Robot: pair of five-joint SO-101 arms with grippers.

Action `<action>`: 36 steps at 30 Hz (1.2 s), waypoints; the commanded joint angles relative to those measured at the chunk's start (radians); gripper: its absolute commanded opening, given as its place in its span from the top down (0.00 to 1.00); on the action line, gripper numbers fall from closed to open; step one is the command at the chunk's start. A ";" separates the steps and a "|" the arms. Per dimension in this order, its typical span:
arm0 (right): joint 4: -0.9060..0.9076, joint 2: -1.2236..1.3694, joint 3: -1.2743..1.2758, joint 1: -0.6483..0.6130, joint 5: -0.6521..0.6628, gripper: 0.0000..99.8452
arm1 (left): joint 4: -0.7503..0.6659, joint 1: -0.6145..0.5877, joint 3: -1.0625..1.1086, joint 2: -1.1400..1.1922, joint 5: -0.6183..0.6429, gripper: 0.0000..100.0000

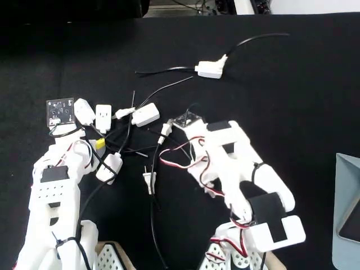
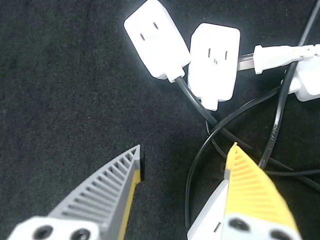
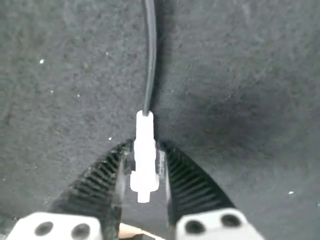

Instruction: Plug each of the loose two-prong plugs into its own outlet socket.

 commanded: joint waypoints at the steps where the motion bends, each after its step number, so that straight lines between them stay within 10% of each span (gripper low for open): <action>1: -0.011 -0.001 0.025 -0.034 0.000 0.99 | -0.017 -0.012 -0.010 -0.017 0.003 0.73; 26: -0.035 -0.835 0.035 -0.135 -0.155 0.99 | 0.081 0.004 -0.176 -0.017 0.011 0.73; 36: -0.474 -1.075 0.308 -0.328 -0.255 0.99 | 0.092 0.131 -0.197 -0.017 0.005 0.73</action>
